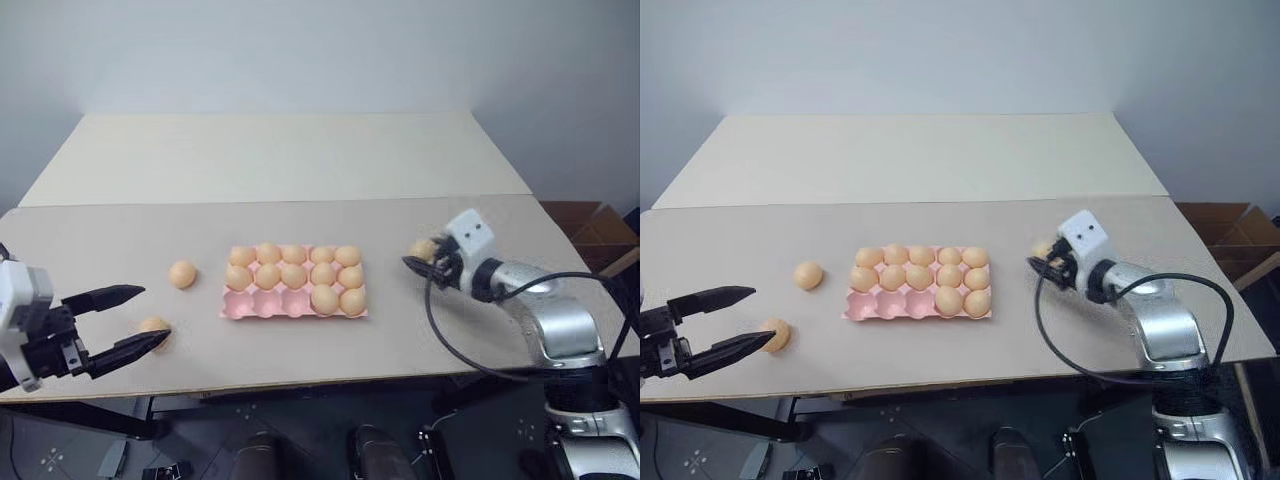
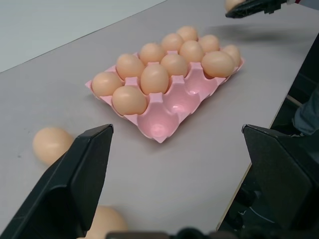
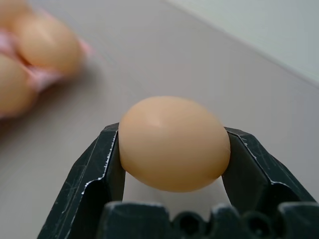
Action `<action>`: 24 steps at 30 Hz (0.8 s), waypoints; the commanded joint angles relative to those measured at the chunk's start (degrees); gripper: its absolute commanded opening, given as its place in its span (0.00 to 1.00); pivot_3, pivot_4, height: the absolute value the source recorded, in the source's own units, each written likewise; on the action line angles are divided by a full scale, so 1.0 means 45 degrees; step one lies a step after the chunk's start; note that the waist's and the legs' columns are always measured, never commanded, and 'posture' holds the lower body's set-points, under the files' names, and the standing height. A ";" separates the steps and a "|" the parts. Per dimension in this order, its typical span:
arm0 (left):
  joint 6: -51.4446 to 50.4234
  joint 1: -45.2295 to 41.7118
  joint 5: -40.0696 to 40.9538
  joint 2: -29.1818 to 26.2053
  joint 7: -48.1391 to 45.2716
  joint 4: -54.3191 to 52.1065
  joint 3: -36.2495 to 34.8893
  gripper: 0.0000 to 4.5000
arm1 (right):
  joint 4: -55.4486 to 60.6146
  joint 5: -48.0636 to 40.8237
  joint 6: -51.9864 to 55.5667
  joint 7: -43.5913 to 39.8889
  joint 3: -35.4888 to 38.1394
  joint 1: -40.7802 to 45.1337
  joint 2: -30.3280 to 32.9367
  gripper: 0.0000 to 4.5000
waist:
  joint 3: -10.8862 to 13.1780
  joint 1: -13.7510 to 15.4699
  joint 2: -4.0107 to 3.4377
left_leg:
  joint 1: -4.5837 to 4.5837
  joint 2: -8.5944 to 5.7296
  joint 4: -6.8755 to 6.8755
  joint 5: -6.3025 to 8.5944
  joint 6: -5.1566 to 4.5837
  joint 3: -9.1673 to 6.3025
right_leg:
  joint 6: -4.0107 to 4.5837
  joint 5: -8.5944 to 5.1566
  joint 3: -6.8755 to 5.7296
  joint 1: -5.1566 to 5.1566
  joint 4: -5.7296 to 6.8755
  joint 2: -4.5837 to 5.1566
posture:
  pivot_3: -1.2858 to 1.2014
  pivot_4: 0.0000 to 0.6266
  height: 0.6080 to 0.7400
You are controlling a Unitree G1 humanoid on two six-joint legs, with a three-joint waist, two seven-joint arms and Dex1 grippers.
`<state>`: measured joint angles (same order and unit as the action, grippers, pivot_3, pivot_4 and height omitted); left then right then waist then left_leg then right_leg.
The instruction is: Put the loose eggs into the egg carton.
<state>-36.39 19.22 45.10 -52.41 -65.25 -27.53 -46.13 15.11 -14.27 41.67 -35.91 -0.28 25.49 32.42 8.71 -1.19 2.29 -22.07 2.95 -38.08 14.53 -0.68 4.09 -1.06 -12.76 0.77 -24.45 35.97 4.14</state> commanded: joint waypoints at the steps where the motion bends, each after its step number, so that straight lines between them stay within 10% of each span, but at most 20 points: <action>1: 0.0085 0.0037 0.0281 -0.0029 0.0009 -0.0404 -0.0391 1.00 | 0.2011 -0.0465 0.1338 0.0569 -0.1371 0.0812 -0.1123 0.58 | 0.0000 -0.0008 -0.0001 | 0.0006 0.0000 0.0000 0.0000 0.0000 0.0001 | 0.0002 -0.0001 0.0000 0.0000 0.0006 0.0000 | 0.52 0.24 1.00; 14: -0.0111 0.0400 0.0261 -0.0128 -0.0018 -0.0513 -0.0747 1.00 | 0.1909 0.0647 0.2081 0.1254 -0.5236 0.1768 -0.3111 0.58 | -0.0003 0.0075 0.0005 | -0.0023 -0.0029 -0.0001 -0.0010 0.0019 0.0005 | 0.0016 -0.0003 -0.0020 -0.0012 -0.0017 0.0046 | 0.52 0.24 1.00; 20: -0.0134 0.0371 0.0245 -0.0145 0.0040 -0.0463 -0.0699 1.00 | 0.1760 0.0916 0.2089 0.1688 -0.5267 0.1994 -0.3605 0.99 | -0.0003 0.0068 0.0004 | -0.0007 -0.0012 0.0000 -0.0015 0.0024 -0.0010 | 0.0030 -0.0009 -0.0034 -0.0020 0.0026 0.0023 | 0.52 0.24 1.00; 24: -0.0123 0.0424 0.0217 -0.0011 0.0112 -0.0538 -0.0688 1.00 | 0.2524 0.0428 0.2524 0.1455 -0.4267 0.2072 -0.3366 0.99 | -0.0002 0.0068 0.0004 | -0.0007 -0.0011 0.0000 -0.0020 0.0032 -0.0012 | 0.0033 -0.0006 -0.0032 -0.0019 0.0025 0.0022 | 0.52 0.24 1.00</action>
<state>-37.43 21.01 45.32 -52.42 -65.10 -28.50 -47.58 22.86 -11.22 52.55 -29.27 -22.79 33.31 16.76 8.70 -0.88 2.30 -22.12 2.90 -38.08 14.44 -0.54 4.05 -0.92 -12.79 0.63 -24.53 36.06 4.25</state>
